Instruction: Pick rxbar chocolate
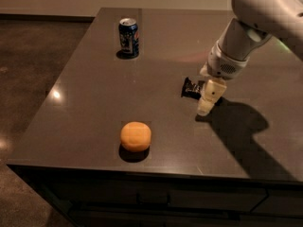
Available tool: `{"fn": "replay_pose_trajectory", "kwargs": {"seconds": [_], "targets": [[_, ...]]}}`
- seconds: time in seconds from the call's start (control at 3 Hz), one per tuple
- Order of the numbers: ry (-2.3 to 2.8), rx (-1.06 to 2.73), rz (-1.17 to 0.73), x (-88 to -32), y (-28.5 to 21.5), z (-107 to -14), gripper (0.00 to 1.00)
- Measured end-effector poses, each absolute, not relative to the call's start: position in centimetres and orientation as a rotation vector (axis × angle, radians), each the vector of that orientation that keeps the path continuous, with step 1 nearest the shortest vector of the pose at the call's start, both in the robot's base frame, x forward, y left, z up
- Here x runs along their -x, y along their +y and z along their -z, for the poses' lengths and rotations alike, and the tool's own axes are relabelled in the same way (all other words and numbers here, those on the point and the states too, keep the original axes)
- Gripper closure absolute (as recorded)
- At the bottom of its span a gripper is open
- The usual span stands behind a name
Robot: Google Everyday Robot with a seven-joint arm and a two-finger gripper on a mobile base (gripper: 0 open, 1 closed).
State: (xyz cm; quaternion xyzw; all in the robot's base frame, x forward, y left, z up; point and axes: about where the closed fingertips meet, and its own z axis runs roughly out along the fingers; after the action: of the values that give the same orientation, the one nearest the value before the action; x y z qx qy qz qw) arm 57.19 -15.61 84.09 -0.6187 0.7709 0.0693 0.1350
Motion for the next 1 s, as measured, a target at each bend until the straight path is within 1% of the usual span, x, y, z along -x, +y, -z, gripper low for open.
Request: {"fn": "replay_pose_trajectory", "kwargs": {"seconds": [1.0], "targets": [[2.282,1.79,-0.323,-57.77,-15.25,-83.82,0.84]]}}
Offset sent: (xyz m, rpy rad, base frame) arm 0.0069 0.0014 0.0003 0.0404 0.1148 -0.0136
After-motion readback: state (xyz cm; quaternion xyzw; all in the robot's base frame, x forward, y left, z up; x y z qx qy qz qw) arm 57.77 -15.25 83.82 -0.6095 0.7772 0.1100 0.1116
